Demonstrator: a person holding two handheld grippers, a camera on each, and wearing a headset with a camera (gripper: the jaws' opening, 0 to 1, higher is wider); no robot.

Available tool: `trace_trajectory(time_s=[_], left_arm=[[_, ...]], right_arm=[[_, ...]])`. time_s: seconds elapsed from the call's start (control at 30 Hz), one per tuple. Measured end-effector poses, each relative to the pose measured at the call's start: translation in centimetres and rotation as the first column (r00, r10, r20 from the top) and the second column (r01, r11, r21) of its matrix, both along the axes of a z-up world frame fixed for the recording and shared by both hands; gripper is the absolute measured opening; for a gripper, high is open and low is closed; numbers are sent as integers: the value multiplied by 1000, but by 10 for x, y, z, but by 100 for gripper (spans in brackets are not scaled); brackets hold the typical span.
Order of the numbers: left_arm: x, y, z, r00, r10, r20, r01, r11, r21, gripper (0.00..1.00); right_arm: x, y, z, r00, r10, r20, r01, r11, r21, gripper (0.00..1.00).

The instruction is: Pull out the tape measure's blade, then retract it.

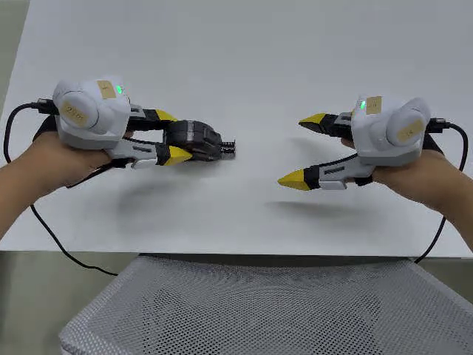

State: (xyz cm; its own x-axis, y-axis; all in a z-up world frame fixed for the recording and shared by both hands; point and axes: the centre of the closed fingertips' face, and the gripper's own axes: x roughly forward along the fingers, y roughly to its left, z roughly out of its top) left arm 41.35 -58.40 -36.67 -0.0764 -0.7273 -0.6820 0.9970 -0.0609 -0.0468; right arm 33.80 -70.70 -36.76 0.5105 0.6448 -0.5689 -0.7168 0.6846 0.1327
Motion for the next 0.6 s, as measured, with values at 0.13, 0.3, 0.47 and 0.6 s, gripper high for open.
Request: trace_trajectory(time_s=[0.13, 0.3, 0.47, 0.6], left_arm=[[-2, -1, -1, 999, -48, 20, 47, 999, 28, 31], [-2, 0, -3, 995, -94, 44, 92, 994, 52, 30], [-3, 1, -3, 992, -113, 57, 109, 992, 65, 30], [-2, 1, -3, 991, -116, 60, 112, 991, 68, 30]], right_arm=[[4, 5, 2, 999, 17, 30, -17, 1000, -3, 64], [7, 14, -2, 998, 53, 43, -52, 999, -15, 59], [11, 21, -5, 996, 70, 49, -69, 997, -18, 57], [15, 27, -8, 995, 89, 55, -88, 996, -20, 55]])
